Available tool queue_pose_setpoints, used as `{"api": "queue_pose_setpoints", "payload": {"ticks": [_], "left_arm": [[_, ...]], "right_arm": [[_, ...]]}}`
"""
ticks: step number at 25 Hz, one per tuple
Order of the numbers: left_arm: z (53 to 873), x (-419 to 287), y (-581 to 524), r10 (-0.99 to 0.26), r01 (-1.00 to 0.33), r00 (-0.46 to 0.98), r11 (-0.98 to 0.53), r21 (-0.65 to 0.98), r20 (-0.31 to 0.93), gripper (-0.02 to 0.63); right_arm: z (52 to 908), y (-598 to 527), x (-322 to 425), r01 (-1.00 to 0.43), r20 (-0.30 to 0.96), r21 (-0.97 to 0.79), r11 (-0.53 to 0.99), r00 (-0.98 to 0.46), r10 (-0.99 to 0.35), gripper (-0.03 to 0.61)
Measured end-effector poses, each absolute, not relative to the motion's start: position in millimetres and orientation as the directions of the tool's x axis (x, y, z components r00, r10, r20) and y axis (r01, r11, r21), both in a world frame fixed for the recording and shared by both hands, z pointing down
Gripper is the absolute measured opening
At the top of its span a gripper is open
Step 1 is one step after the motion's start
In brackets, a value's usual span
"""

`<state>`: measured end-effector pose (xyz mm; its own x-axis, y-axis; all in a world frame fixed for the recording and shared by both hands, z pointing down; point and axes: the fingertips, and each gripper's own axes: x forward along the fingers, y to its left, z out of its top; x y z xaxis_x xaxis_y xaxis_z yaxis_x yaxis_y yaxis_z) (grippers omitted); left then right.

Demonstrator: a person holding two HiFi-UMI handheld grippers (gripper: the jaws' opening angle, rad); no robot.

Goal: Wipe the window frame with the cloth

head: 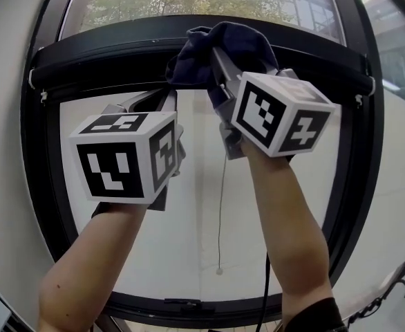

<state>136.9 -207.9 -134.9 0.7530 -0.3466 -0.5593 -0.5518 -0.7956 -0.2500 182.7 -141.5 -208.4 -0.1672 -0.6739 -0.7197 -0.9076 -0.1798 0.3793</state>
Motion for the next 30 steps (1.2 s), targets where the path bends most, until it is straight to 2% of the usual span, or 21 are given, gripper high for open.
{"api": "queue_pose_setpoints", "payload": {"ticks": [30], "left_arm": [[-149.8, 263.8, -111.0, -0.212, -0.415, 0.797, -0.872, -0.259, -0.566, -0.006]], "right_arm": [[-218.8, -24.3, 317.5, -0.885, -0.749, 0.335, -0.322, -0.043, -0.661, 0.066]]}}
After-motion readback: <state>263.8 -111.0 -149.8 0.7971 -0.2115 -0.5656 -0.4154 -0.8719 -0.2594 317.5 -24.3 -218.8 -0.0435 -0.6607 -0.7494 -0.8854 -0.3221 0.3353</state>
